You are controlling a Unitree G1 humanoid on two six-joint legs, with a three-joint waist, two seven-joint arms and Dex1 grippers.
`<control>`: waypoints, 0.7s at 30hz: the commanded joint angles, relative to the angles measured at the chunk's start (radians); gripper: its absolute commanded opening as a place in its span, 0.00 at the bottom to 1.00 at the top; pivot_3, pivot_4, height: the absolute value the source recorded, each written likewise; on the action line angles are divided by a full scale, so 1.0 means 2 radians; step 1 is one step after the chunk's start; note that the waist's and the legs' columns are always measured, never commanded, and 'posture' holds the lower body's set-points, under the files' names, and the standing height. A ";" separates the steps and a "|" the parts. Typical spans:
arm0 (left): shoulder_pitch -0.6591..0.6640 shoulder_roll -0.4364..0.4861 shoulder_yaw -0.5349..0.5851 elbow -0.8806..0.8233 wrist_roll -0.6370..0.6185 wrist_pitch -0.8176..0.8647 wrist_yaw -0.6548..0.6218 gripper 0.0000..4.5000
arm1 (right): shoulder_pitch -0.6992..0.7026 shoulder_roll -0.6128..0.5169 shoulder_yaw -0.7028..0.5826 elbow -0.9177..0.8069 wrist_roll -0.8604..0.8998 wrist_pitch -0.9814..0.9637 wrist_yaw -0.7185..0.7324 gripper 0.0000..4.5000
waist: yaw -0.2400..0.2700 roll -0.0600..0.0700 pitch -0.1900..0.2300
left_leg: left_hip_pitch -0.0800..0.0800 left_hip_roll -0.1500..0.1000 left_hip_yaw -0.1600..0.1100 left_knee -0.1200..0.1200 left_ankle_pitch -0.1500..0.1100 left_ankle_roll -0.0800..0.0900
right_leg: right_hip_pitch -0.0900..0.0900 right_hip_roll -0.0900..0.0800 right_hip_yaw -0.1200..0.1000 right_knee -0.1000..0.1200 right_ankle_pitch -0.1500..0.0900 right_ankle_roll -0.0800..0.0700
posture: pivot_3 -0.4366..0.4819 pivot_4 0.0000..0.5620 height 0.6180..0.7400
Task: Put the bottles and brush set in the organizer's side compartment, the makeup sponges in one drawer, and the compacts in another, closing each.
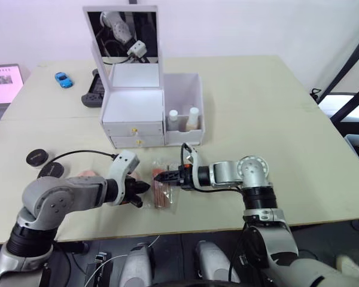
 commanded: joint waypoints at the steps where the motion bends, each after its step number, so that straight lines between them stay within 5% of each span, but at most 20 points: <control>1: 0.008 0.008 -0.006 -0.015 0.023 0.004 -0.011 0.00 | 0.006 0.016 0.005 0.017 -0.031 -0.015 0.005 0.04 | -0.001 -0.001 0.000 | 0.000 0.000 0.000 0.000 0.000 0.000 | 0.000 0.000 0.000 0.000 0.000 0.000 | 0.48 0.27 0.97; 10: 0.011 0.015 0.003 -0.035 0.033 -0.009 -0.066 0.00 | 0.014 0.005 -0.021 -0.049 -0.019 0.000 0.044 0.02 | 0.001 0.000 0.000 | -0.001 0.003 0.000 0.000 0.000 0.000 | 0.000 -0.002 0.000 -0.002 -0.001 -0.003 | 0.48 0.27 0.97; 13: 0.019 0.028 0.035 -0.065 0.020 -0.045 -0.112 0.00 | 0.028 -0.062 0.001 -0.169 0.012 0.022 0.093 0.02 | 0.005 0.001 0.001 | -0.007 0.003 0.000 0.000 0.000 -0.001 | -0.007 -0.003 0.000 -0.001 0.000 -0.004 | 0.48 0.27 0.97; 16: 0.051 0.032 0.056 -0.122 0.064 -0.165 -0.172 0.00 | 0.029 -0.129 0.008 -0.263 0.038 0.004 0.152 0.02 | 0.013 0.002 0.001 | -0.017 0.002 0.001 0.000 0.003 -0.005 | -0.016 -0.004 0.000 -0.001 0.001 -0.004 | 0.48 0.27 0.97; 21: 0.112 0.045 0.085 -0.150 0.104 -0.275 -0.245 0.00 | 0.001 -0.217 0.017 -0.339 0.011 -0.135 0.279 0.02 | 0.015 0.002 0.002 | -0.016 0.000 0.003 -0.001 0.002 -0.004 | -0.016 -0.002 0.000 -0.002 0.001 -0.003 | 0.48 0.27 0.97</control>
